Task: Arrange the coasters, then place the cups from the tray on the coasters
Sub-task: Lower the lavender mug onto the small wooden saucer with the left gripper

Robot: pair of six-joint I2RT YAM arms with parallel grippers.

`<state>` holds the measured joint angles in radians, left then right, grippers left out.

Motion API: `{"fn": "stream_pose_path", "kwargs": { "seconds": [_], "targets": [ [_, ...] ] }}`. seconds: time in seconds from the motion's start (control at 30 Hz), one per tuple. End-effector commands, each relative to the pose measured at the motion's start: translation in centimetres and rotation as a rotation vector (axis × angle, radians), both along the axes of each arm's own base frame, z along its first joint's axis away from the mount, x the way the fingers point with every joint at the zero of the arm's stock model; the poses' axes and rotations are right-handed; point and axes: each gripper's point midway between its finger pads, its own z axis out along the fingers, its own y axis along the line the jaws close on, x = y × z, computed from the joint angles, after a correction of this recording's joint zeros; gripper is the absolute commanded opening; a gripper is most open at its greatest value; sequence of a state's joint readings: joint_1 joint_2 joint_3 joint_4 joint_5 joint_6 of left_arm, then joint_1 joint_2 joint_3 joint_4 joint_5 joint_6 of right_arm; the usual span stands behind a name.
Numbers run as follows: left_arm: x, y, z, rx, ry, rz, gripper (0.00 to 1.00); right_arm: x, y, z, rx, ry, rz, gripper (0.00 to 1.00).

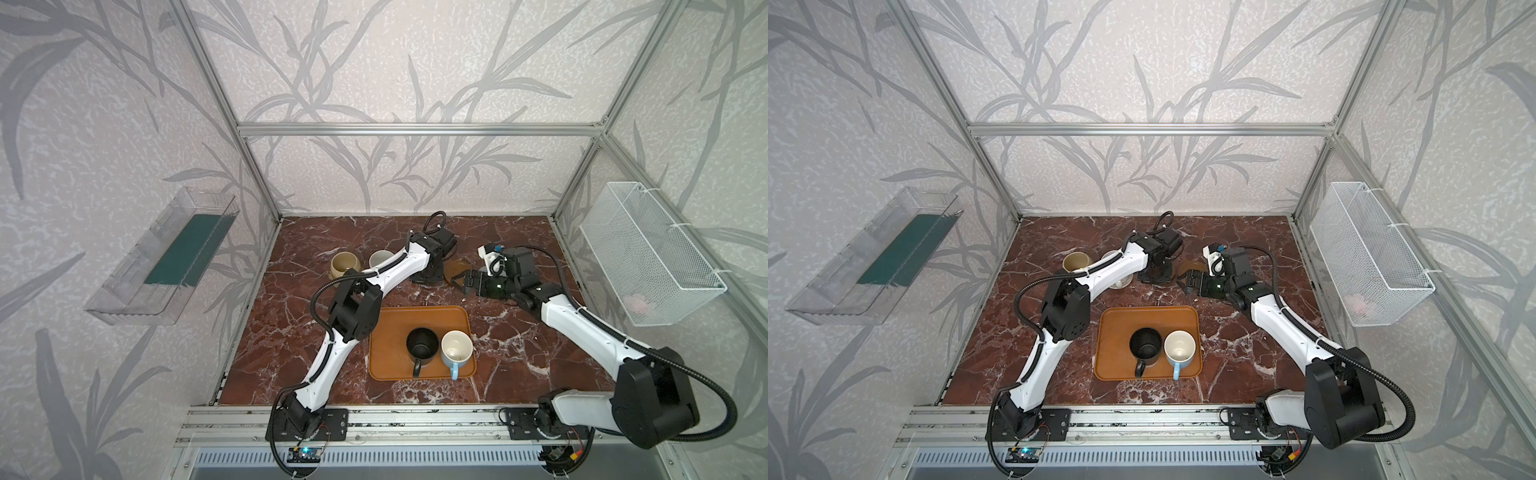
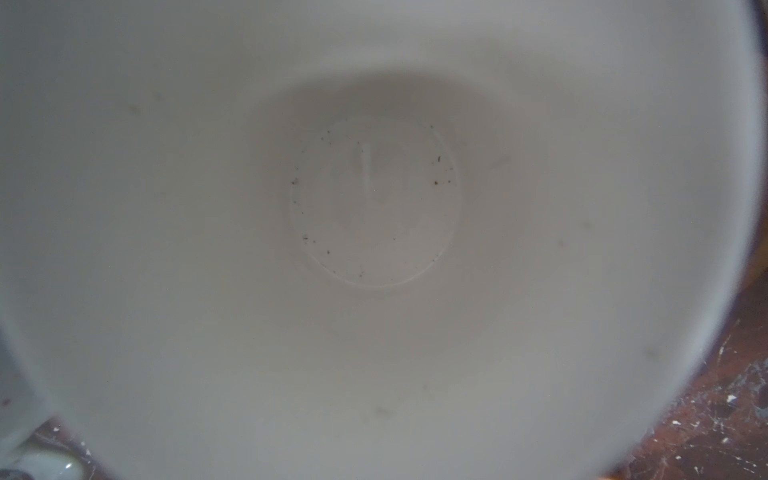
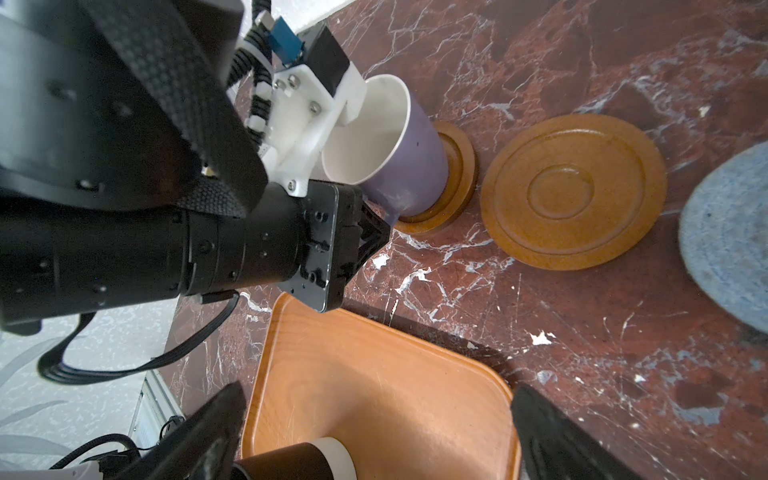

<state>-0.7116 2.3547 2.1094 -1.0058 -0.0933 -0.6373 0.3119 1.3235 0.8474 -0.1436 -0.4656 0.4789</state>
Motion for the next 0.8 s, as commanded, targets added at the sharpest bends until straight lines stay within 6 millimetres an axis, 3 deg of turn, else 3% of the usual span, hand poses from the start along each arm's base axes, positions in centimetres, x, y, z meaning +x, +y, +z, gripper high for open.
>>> {"fn": "stream_pose_path", "kwargs": {
  "seconds": [0.0, 0.77],
  "targets": [
    [0.1, -0.1, 0.9, -0.016, -0.021, 0.015, 0.06, -0.3, -0.1, -0.4, 0.005, 0.008, 0.006, 0.99],
    [-0.8, -0.9, 2.8, -0.098, -0.011, -0.002, 0.41, -0.4, 0.0, -0.9, 0.003, 0.025, 0.015, 0.99]
  ]
}}
